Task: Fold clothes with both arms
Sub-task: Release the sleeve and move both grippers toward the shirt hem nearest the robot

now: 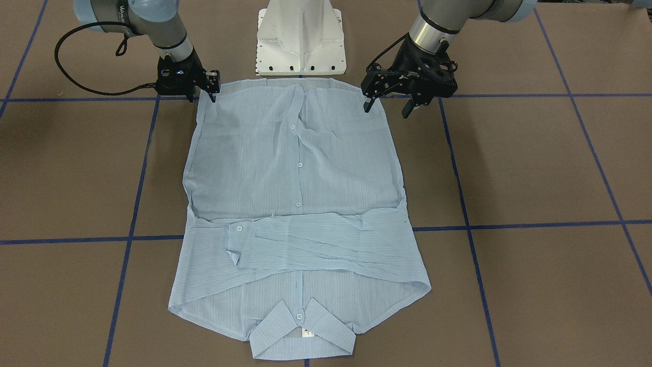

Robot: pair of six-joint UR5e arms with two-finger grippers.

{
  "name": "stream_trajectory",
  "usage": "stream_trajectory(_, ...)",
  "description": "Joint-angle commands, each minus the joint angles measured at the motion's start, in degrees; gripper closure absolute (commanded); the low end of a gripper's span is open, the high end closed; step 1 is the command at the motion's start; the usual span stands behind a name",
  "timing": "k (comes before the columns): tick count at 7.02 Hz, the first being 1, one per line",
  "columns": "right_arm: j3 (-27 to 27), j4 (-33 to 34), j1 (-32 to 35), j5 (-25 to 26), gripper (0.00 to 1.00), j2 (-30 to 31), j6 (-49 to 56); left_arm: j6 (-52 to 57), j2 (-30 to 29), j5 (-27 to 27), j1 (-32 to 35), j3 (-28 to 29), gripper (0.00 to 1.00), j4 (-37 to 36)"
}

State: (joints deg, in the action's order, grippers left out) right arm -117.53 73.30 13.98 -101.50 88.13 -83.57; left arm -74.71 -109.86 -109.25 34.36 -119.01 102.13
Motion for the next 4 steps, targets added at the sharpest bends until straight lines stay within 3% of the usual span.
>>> stream_trajectory(1, -0.2, 0.0, -0.2, 0.0, 0.91, -0.2, 0.0, 0.0, 0.0, 0.0, 0.0, 0.2, 0.01, 0.0)
stream_trajectory(2, -0.2, 0.0, -0.2, 0.1, 1.0, -0.5, 0.1, 0.0, 0.1, 0.0, 0.0, 0.3, 0.01, 0.0)
stream_trajectory(4, -1.0, 0.0, 0.0, 0.2, 1.0, -1.0, 0.0, -1.0, 0.9, 2.0, -2.7, 0.8, 0.01, 0.0)
